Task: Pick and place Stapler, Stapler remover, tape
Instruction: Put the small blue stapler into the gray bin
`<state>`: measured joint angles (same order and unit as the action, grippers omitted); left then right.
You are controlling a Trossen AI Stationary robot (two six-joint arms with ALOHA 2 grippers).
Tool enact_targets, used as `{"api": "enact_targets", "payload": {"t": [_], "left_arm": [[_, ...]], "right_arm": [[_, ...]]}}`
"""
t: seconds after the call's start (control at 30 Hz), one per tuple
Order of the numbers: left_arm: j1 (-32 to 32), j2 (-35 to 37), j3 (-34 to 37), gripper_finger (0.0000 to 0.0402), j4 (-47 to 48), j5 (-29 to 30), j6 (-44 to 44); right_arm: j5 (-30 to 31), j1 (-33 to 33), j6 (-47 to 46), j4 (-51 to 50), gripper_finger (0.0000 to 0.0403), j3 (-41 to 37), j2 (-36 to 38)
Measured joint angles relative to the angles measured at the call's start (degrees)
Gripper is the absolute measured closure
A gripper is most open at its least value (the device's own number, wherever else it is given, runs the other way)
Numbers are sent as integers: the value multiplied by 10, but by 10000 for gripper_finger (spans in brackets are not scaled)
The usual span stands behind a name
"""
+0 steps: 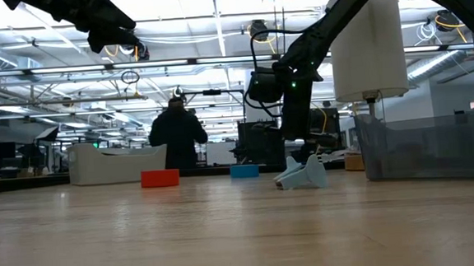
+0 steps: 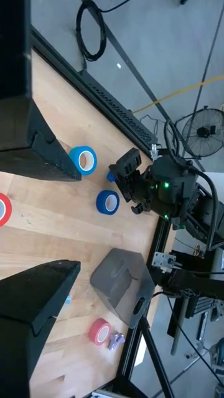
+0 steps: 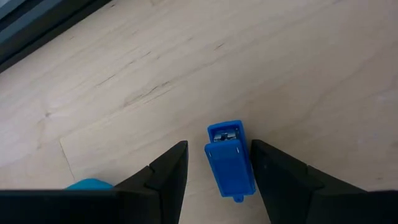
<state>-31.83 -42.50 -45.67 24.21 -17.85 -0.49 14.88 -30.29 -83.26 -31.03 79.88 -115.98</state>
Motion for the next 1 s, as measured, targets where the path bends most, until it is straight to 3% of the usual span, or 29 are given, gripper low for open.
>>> {"api": "enact_targets", "payload": {"t": [0.23, 0.57, 0.67, 1.0], "left_arm": [[0, 0, 0, 186, 0, 0, 0], [0, 0, 0, 186, 0, 0, 0], [0, 0, 0, 186, 0, 0, 0], [0, 0, 0, 186, 0, 0, 0]], "right_arm": [[-1, -1, -14, 0, 245, 0, 0], [1, -1, -15, 1, 339, 0, 0], [-1, -1, -10, 10, 347, 0, 0], [-126, 9, 43, 142, 336, -1, 4]]}}
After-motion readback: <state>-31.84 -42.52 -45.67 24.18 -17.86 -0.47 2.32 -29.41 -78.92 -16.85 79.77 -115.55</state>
